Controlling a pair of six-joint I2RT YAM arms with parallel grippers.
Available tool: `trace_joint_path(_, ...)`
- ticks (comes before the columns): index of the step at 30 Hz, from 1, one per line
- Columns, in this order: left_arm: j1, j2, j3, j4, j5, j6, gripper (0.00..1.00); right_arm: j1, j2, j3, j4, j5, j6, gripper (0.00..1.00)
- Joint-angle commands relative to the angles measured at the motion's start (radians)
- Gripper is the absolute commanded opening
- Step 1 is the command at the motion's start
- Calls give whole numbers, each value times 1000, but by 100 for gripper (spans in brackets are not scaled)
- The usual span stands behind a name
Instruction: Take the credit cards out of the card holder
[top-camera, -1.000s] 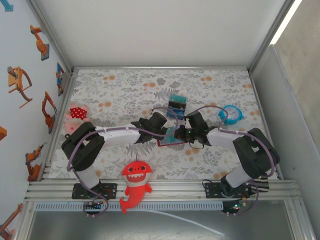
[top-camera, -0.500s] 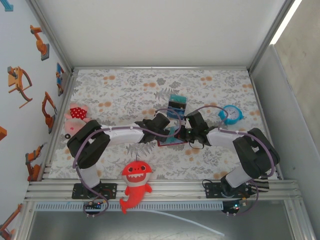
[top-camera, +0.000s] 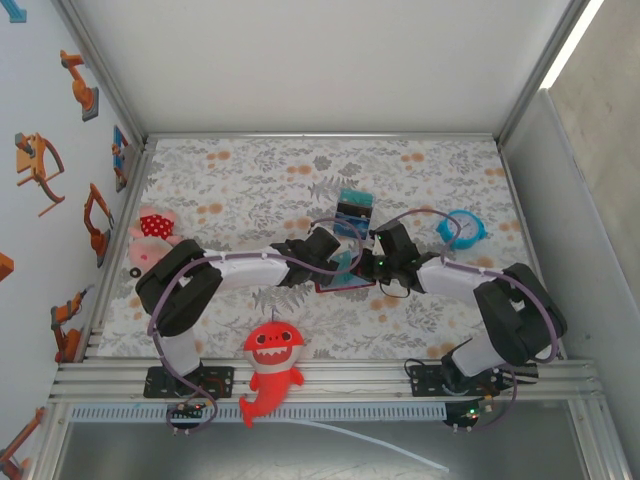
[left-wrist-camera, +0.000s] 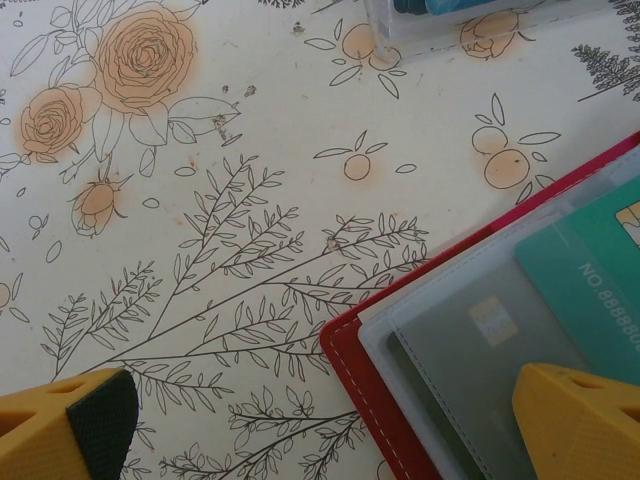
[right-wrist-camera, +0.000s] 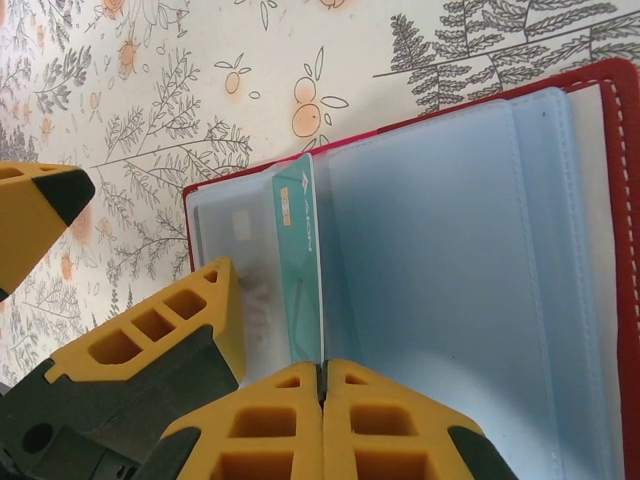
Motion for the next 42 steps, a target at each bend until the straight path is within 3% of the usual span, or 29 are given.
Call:
trace_joint_path(1, -3, 29, 20, -22, 11, -10, 97, -7, 11, -25, 7, -8, -1, 5)
trace_joint_path(8, -3, 39, 23, -38, 5, -9, 97, -7, 35, -33, 101, -64, 16, 17)
trace_joint_path(21, -3, 45, 19, -35, 14, -12, 97, -7, 71, -31, 184, -95, 31, 18)
trace_joint_path(32, 3, 29, -2, -21, 9, -14, 97, -7, 32, -8, 62, -34, -27, 6)
trace_joint_path(42, 23, 9, -25, 13, -10, 42, 97, -7, -50, 14, -57, 21, -73, 4)
